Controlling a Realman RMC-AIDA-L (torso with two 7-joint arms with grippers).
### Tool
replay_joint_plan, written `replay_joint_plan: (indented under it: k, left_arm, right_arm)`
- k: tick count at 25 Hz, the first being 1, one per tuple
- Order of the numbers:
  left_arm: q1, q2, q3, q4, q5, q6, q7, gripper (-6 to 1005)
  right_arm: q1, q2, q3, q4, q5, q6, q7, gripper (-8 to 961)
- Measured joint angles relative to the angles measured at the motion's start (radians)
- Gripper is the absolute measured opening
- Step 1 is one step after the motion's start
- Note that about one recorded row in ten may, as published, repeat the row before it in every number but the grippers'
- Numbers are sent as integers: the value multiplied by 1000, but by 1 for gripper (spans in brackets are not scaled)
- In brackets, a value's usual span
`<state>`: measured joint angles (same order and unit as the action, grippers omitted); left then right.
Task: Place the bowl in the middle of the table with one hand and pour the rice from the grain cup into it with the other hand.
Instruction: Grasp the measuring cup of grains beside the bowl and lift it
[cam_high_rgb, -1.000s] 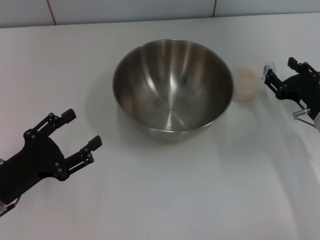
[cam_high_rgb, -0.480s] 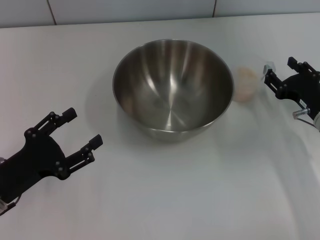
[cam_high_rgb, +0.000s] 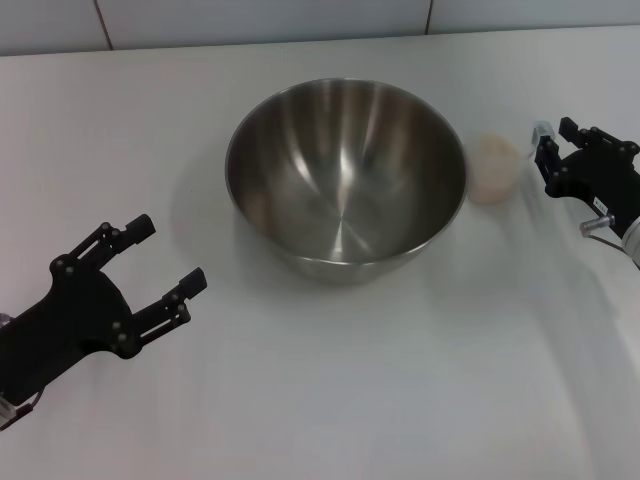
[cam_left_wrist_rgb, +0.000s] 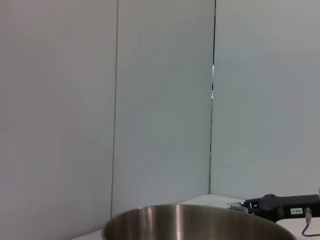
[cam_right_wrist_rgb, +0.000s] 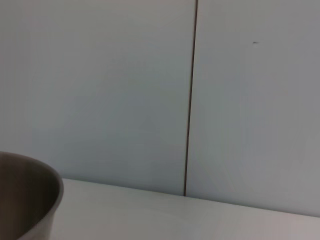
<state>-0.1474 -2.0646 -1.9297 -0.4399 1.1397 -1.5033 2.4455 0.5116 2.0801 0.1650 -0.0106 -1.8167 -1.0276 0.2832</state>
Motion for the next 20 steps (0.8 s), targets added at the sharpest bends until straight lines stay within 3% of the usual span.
replay_joint_plan:
  k: [2, 7, 10, 20]
  left_arm:
    - [0, 0, 0, 0, 0, 0, 0, 840]
    - [2, 0, 0, 0, 0, -4, 0, 840]
    - [4, 0, 0, 0, 0, -4, 0, 840]
    - [5, 0, 0, 1, 0, -5, 1, 840]
  right_arm:
    - [1, 0, 0, 1, 0, 0, 4, 482]
    - [3, 0, 4, 3, 0, -1, 7, 251]
    - [4, 1, 5, 4, 0, -5, 6, 49]
    - [3, 2, 8, 8, 0, -18, 5, 15]
